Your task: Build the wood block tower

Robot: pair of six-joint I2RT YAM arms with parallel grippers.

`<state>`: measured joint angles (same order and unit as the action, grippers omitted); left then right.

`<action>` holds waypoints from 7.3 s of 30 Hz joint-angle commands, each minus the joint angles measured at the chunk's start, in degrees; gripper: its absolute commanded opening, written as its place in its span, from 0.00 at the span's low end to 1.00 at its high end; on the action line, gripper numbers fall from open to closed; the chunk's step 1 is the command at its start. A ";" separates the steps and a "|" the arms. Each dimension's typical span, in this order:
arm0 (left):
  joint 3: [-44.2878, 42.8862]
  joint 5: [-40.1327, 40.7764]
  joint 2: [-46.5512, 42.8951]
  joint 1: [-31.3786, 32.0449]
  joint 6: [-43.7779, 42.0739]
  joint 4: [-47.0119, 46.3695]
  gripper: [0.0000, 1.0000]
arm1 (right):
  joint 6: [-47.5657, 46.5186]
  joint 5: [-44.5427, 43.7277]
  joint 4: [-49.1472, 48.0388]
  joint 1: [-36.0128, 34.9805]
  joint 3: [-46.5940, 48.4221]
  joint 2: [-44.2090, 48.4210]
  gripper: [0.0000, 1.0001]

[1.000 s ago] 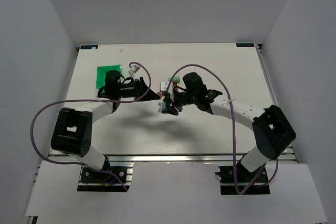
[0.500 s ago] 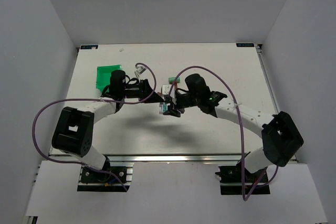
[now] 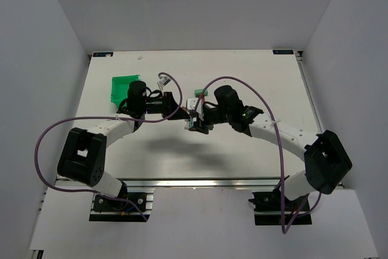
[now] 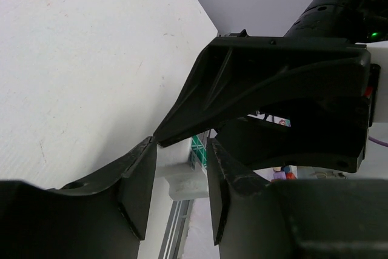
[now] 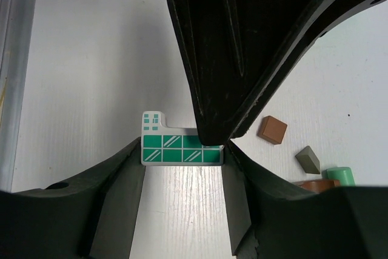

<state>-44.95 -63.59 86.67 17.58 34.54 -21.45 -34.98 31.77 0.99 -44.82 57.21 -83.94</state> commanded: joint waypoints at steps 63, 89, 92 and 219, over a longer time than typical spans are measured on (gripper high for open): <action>5.48 -4.78 1.92 0.79 16.33 -46.18 0.00 | 35.73 -17.87 -15.91 0.52 -14.92 22.06 0.90; 9.35 -4.44 -2.39 0.87 18.98 -54.05 0.00 | 58.01 -3.65 -31.05 2.19 -10.28 11.43 0.52; 9.62 -4.35 -2.83 0.87 19.07 -54.22 0.00 | 57.92 -2.15 -31.93 2.19 -10.36 11.61 0.33; -0.58 44.97 -18.55 0.26 -17.23 28.40 0.98 | 43.86 -25.48 5.62 8.08 19.04 -18.65 0.09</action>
<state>-46.24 -13.87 71.61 17.78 17.93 10.15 9.78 -1.37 15.20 -37.08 81.08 -111.55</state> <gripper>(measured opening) 0.982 0.407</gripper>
